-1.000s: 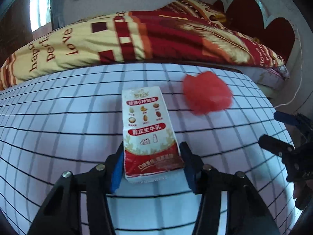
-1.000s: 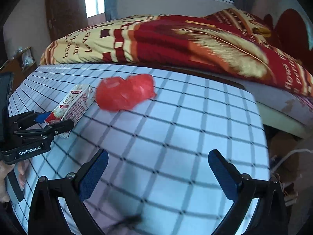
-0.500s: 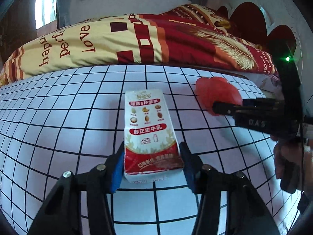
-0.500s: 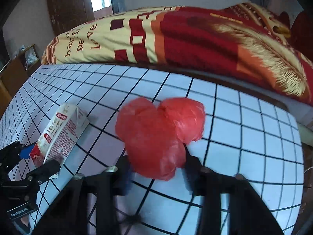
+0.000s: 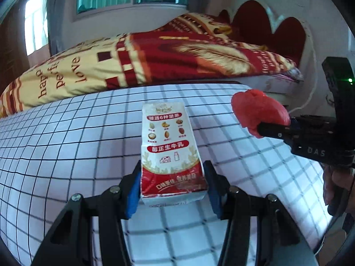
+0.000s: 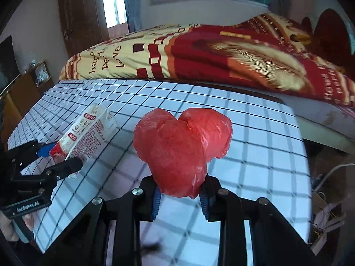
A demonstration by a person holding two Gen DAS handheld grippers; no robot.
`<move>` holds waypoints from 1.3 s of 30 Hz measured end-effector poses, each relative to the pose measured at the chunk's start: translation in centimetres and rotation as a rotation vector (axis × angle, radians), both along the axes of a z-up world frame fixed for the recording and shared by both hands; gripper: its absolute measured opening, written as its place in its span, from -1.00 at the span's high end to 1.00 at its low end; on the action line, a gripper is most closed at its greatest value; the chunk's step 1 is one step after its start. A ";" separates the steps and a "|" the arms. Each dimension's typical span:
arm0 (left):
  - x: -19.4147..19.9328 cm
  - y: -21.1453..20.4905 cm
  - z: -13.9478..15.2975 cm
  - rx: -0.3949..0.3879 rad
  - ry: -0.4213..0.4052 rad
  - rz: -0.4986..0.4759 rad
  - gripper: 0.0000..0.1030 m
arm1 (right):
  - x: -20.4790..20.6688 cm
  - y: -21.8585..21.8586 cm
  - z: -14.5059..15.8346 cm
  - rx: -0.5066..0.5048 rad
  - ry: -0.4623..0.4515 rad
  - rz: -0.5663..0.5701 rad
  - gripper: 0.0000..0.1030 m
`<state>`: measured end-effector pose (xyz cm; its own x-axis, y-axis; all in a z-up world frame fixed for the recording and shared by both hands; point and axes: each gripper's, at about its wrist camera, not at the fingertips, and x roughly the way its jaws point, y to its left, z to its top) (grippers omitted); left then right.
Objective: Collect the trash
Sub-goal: 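Carry the red plastic bag and milk carton over the black bin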
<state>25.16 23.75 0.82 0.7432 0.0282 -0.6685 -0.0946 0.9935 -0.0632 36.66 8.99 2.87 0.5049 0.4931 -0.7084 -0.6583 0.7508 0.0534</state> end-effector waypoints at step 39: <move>-12.6 -21.6 2.5 0.017 -0.059 -0.328 -0.03 | -22.6 -29.7 2.6 0.124 -0.116 -0.304 0.39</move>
<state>12.56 2.13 3.36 0.7522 -0.2079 -0.6253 0.2335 0.9715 -0.0421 14.07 -20.75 5.52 0.7153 0.3867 -0.5821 -0.4128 0.9059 0.0947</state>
